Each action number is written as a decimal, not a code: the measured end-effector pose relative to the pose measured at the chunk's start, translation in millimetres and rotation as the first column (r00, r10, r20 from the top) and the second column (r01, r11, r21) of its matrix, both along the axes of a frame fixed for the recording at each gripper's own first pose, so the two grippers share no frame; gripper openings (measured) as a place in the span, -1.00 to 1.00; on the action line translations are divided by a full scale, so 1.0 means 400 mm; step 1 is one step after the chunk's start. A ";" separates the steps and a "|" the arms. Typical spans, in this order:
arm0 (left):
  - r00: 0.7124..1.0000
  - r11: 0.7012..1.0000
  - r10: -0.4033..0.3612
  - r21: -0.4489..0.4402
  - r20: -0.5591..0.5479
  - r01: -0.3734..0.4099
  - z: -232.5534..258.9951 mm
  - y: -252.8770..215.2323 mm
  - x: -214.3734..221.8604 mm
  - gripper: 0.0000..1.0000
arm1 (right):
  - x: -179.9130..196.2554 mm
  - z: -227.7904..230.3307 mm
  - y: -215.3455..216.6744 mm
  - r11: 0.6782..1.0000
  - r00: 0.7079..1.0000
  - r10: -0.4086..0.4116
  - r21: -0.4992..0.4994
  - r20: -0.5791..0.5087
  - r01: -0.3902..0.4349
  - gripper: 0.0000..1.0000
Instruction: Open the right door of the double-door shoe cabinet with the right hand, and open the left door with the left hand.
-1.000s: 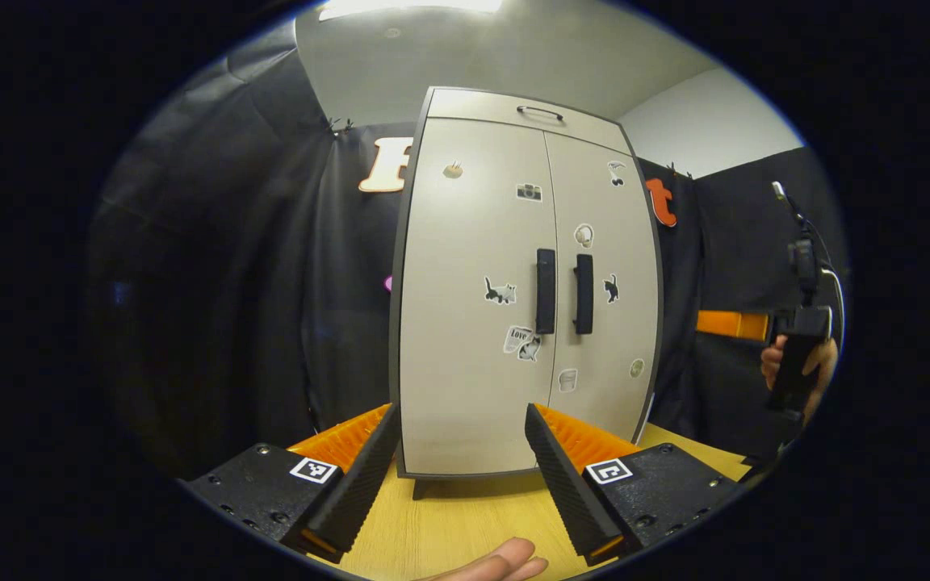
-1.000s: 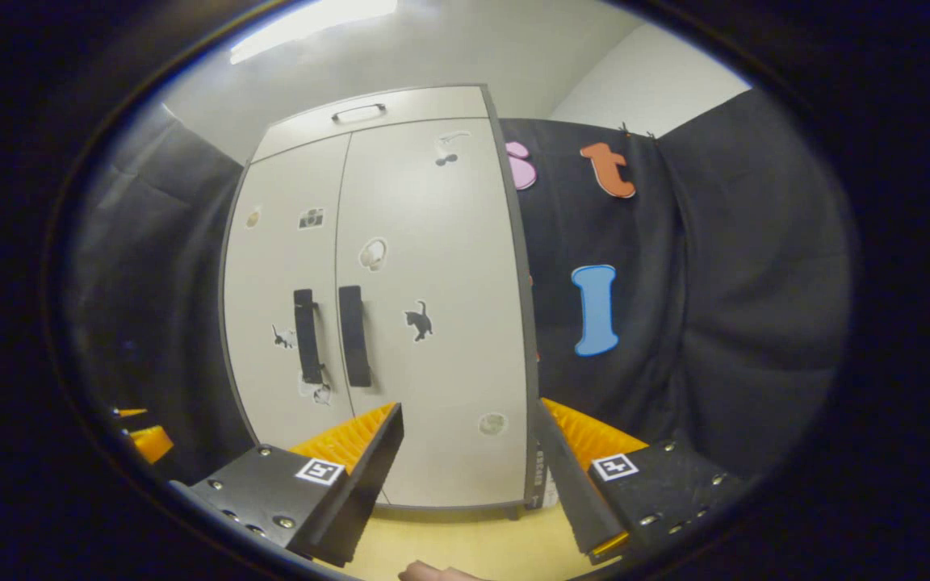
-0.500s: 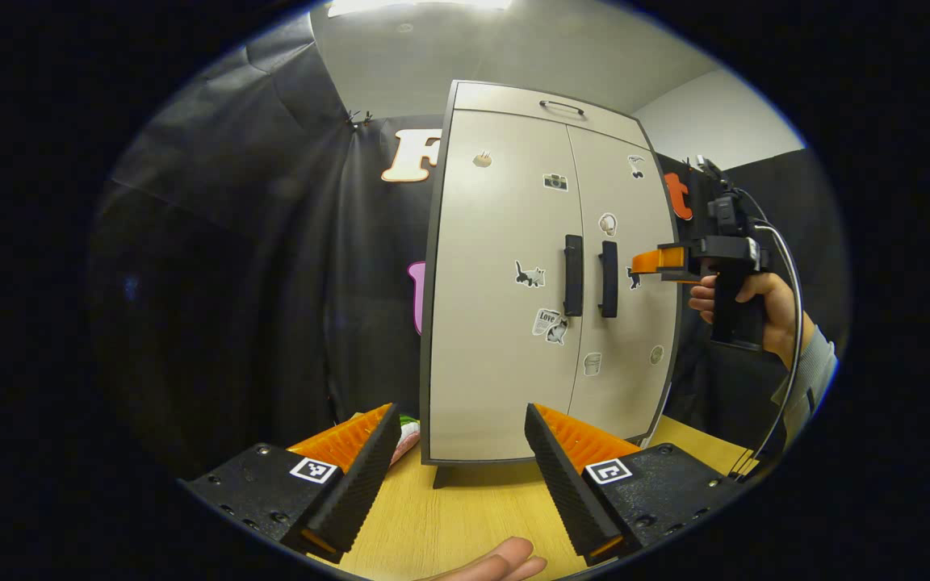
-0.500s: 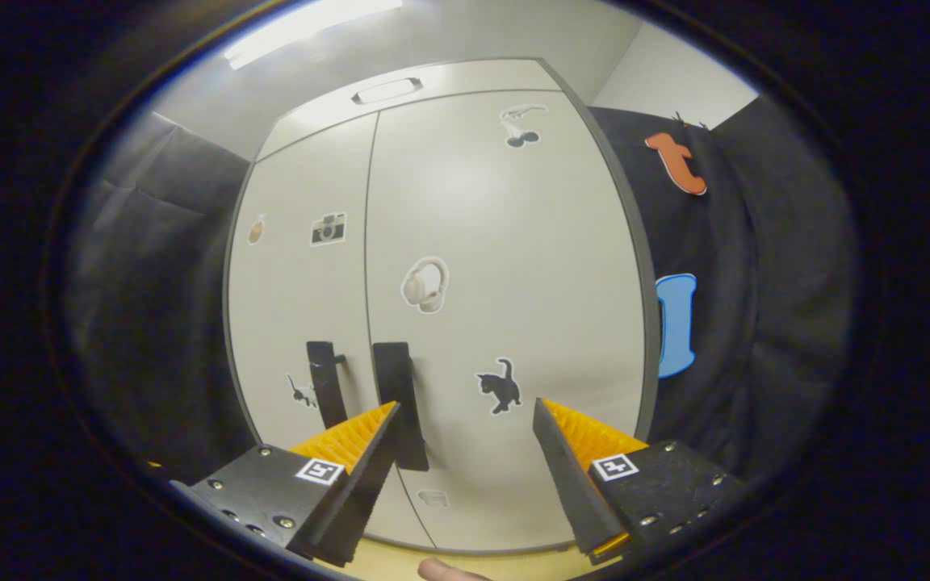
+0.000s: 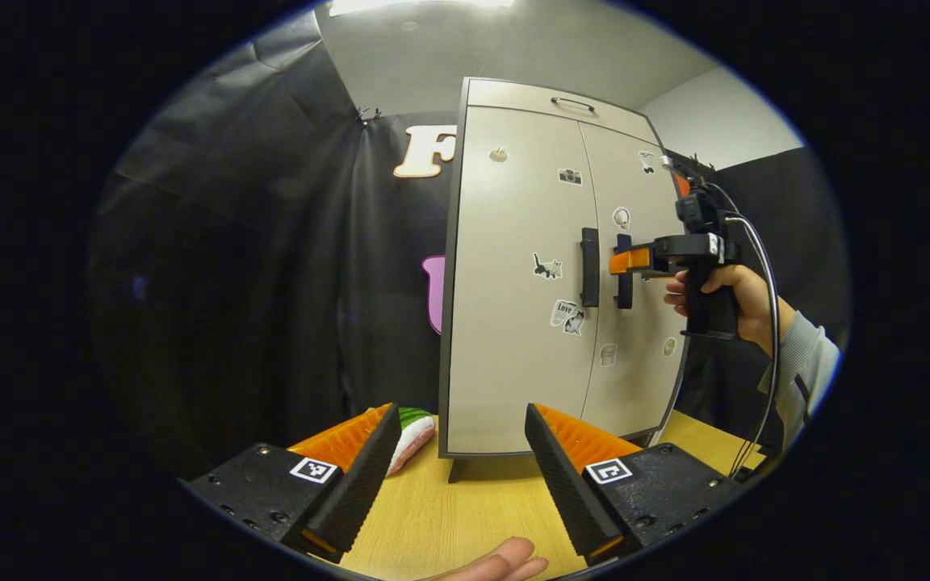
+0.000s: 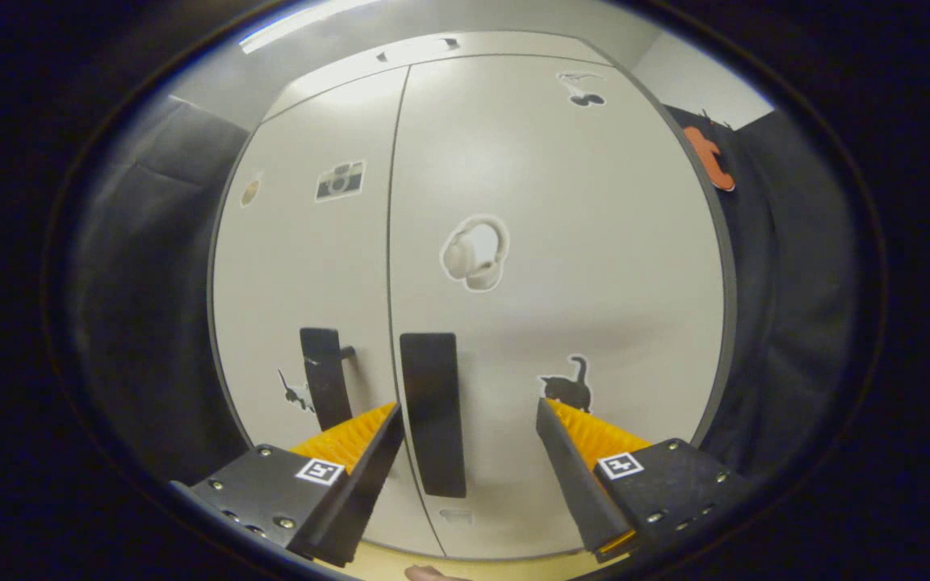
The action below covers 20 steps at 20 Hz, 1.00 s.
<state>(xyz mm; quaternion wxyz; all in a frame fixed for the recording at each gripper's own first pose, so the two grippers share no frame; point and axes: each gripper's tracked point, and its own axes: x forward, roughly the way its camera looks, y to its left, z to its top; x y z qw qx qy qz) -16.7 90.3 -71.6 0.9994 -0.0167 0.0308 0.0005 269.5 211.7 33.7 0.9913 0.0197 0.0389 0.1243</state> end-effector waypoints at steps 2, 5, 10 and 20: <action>1.000 1.000 -0.009 -0.001 -0.006 0.009 -0.006 -0.006 0.002 0.92 | 0.008 -0.009 0.005 0.999 0.999 -0.048 -0.024 -0.010 0.048 0.51; 1.000 1.000 -0.011 -0.006 -0.016 0.011 -0.011 -0.005 0.000 0.92 | 0.012 -0.006 0.018 0.996 0.997 -0.077 -0.037 -0.004 0.077 0.25; 1.000 1.000 0.020 0.009 -0.022 -0.020 -0.008 0.016 -0.012 0.92 | -0.005 -0.013 0.032 1.000 0.999 -0.028 -0.010 -0.033 0.027 -0.53; 0.999 0.999 0.034 0.006 -0.008 -0.033 0.026 -0.026 -0.066 0.92 | -0.073 0.008 -0.003 0.998 0.998 0.062 -0.005 -0.022 -0.062 -0.53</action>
